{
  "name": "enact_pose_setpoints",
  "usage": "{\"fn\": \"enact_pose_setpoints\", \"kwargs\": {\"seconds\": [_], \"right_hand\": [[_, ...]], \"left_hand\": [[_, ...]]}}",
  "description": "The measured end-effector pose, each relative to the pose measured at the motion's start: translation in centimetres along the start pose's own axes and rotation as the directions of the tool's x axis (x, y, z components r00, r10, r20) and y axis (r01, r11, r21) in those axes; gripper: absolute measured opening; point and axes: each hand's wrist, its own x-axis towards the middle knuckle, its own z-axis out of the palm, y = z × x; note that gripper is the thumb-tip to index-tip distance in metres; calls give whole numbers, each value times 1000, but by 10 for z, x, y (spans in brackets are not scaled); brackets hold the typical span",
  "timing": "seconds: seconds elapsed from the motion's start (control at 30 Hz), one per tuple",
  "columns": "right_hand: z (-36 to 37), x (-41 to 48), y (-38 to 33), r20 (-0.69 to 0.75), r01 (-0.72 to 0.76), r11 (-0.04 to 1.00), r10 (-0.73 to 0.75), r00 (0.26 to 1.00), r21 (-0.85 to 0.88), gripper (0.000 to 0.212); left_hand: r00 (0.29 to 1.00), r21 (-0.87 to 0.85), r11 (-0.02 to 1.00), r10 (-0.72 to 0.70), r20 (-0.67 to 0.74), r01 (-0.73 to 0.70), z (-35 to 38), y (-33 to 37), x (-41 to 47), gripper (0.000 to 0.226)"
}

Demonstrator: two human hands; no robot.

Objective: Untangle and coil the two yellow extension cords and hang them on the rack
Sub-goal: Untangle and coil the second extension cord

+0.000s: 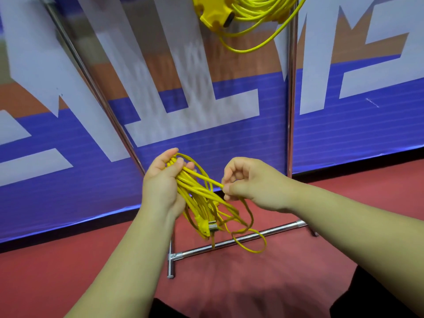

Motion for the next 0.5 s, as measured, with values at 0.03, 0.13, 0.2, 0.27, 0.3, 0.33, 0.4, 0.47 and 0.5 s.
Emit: {"fn": "enact_pose_setpoints", "kwargs": {"seconds": [0.03,0.13,0.2,0.27,0.3,0.33,0.4,0.47,0.5], "right_hand": [[-2,1,2,24,-4,1000,3,1000,4,16],[-4,0,12,119,-41,998,46,992,-44,20],[-7,-2,17,153,-64,992,81,985,-108,20],[-12,-3,19,140,-72,987,93,986,-146,19],[-15,-3,19,114,-73,986,90,989,-147,19],[-17,-3,17,75,-74,987,85,994,-139,18],[-23,-3,13,-13,-77,991,76,997,-108,16],[-28,-2,11,-72,-77,994,71,995,-80,14],[-30,-2,9,-86,-75,994,68,994,-75,13]], "left_hand": [[1000,-55,998,9,-5,-10,-3,4,3,25],[999,-156,988,-6,-51,-3,-15,15,14,24],[996,-156,988,-23,-82,10,-27,21,20,25],[996,-126,991,-48,-80,37,-36,24,24,26],[996,-96,993,-68,-64,61,-38,25,23,27],[995,-51,995,-91,-40,89,-39,25,20,27],[991,93,987,-133,23,130,-36,22,12,25],[984,293,948,-157,82,127,-32,17,2,18],[979,386,915,-171,111,116,-29,14,-3,14]]}}
